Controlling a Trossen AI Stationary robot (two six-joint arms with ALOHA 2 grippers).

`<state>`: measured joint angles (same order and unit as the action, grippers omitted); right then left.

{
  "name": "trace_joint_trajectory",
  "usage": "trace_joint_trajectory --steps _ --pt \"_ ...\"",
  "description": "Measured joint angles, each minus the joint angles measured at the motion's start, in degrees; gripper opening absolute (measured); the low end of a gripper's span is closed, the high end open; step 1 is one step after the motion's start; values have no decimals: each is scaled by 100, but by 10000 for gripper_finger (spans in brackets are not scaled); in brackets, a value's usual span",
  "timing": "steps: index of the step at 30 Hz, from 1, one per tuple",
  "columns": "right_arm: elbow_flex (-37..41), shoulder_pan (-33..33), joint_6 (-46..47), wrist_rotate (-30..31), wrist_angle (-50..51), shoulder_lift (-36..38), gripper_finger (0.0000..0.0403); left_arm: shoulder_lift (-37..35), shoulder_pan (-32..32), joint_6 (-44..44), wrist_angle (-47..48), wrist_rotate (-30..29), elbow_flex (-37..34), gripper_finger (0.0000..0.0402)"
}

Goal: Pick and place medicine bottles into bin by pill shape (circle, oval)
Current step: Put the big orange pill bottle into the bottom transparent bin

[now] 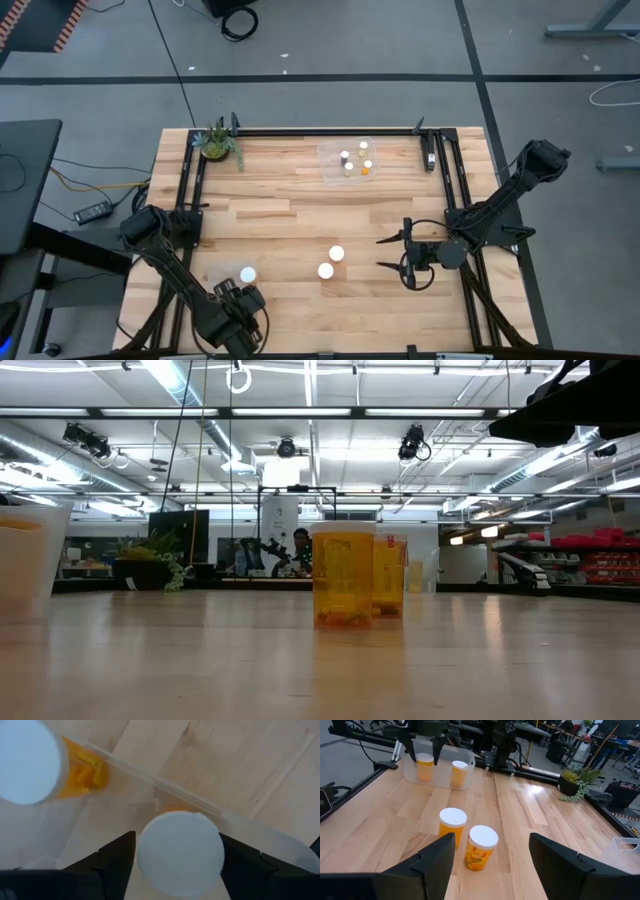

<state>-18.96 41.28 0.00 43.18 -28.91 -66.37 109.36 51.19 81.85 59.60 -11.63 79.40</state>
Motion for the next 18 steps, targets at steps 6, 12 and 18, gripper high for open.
trace_joint_trajectory --steps 6,12,18 --pt "0 0 12 0 0 0 262 -262 -40 -5 51 56 0 296" --pt "0 0 -23 0 -9 -2 262 -827 -129 -6 490 47 7 304" --pt "0 -1 -21 -20 -4 0 262 -1145 -385 -988 44 -610 11 290"
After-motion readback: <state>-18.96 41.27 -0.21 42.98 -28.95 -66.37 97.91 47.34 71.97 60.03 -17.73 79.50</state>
